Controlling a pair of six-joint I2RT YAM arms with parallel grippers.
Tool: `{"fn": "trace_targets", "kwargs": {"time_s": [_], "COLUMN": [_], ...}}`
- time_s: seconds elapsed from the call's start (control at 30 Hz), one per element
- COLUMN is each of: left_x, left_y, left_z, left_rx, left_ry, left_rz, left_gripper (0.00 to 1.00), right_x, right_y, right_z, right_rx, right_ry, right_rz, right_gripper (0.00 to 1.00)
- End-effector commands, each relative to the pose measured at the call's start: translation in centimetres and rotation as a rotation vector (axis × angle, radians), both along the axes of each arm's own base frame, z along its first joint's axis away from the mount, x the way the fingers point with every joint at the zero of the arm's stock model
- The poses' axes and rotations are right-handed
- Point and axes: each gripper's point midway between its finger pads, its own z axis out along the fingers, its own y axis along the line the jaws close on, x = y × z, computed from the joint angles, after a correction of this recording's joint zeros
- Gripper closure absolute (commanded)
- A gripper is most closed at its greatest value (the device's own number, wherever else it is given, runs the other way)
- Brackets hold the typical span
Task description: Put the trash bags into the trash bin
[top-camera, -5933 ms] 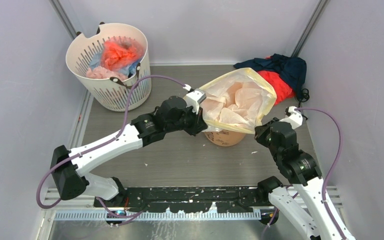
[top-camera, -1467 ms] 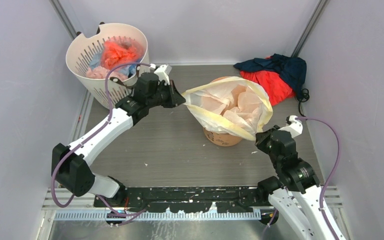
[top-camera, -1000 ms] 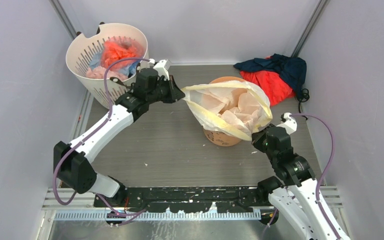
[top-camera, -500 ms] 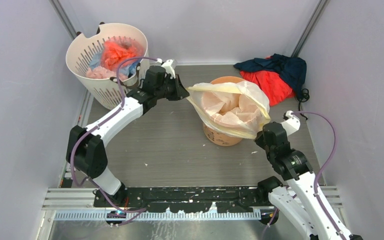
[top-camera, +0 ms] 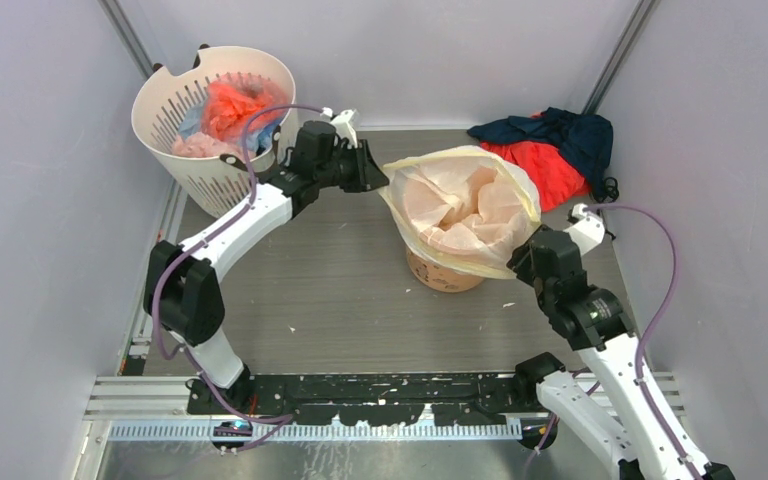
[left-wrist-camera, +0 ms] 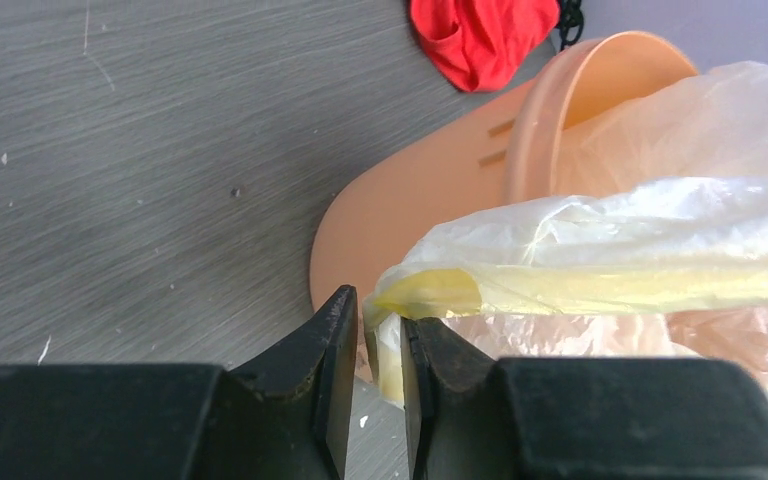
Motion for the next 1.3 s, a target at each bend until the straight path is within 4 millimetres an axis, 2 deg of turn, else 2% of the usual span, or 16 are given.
{"fn": "trace_targets", "kwargs": {"time_s": [0.0, 0.23, 0.33, 0.63, 0.97, 1.17, 1.23, 1.27], "left_x": [0.4, 1.3, 1.7, 3.4, 4.6, 5.5, 5.8, 6.0], "left_y": [-0.9, -1.5, -1.8, -2.2, -2.5, -2.6, -2.6, -2.6], "left_z": [4.1, 5.0, 4.7, 4.6, 5.6, 6.0, 6.3, 6.3], "left_rx": [-0.058, -0.037, -0.024, -0.034, -0.055, -0.059, -0.063, -0.064], "left_ry": [-0.066, -0.061, -0.052, -0.048, -0.059, -0.062, -0.066, -0.065], "left_rz": [-0.055, -0.071, -0.085, -0.096, -0.118, -0.130, -0.130, -0.131], "left_gripper": [0.75, 0.73, 0.73, 0.73, 0.72, 0.72, 0.72, 0.72], "right_x": [1.3, 3.6, 5.0, 8.4, 9.5, 12.3, 13.1, 13.4], "right_y": [0.0, 1.2, 1.9, 3.5, 1.6, 2.0, 1.9, 1.7], "right_z": [6.3, 9.4, 10.4, 14.2, 18.6, 18.9, 18.4, 18.2], "right_rx": [-0.083, -0.191, -0.215, -0.248, -0.365, -0.384, -0.383, -0.382], "right_ry": [-0.076, -0.003, -0.008, -0.061, -0.107, -0.087, -0.069, -0.060], "right_rz": [0.065, 0.174, 0.217, 0.269, 0.206, 0.211, 0.211, 0.207], "right_gripper": [0.52, 0.30, 0.26, 0.26, 0.19, 0.23, 0.27, 0.33]}}
